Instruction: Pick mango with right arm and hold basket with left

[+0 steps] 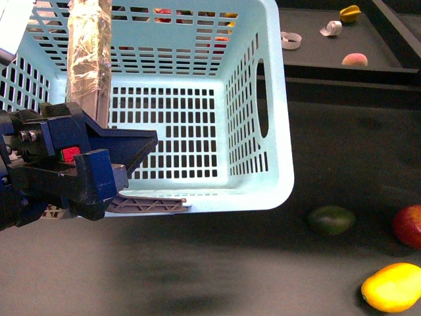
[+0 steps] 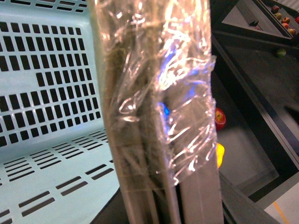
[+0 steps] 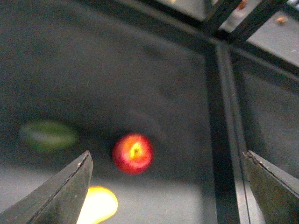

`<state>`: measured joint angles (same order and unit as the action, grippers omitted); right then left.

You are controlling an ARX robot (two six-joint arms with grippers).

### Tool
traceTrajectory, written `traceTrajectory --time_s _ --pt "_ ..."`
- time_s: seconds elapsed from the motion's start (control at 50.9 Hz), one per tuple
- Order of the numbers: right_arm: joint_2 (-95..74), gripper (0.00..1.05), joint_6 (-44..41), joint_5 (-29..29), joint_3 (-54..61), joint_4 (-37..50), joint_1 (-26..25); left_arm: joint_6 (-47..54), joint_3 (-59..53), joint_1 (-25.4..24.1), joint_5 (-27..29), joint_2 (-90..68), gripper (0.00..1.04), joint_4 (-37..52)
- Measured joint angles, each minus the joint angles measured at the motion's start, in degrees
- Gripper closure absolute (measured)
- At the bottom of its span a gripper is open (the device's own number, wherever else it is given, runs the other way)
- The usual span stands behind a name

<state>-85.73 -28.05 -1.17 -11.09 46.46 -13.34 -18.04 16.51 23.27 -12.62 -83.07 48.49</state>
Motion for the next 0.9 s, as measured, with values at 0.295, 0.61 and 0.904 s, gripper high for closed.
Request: traceTrajectory --time_s 0.295,0.61,0.904 --pt "-35.34 0.08 -34.49 -6.12 -13.81 -12.98 -2.45 0.00 0.00 0.00 -0.31 0.00 0.83 0.00" --pt "-48.35 0.08 -45.38 -6.51 -25.64 -23.12 -2.64 0.00 0.00 0.00 0.00 0.00 0.83 0.00" --pt "-56.94 0.08 -48.65 -4.57 -35.04 -25.75 -3.34 0.00 0.00 0.00 -0.02 0.00 0.83 0.00"
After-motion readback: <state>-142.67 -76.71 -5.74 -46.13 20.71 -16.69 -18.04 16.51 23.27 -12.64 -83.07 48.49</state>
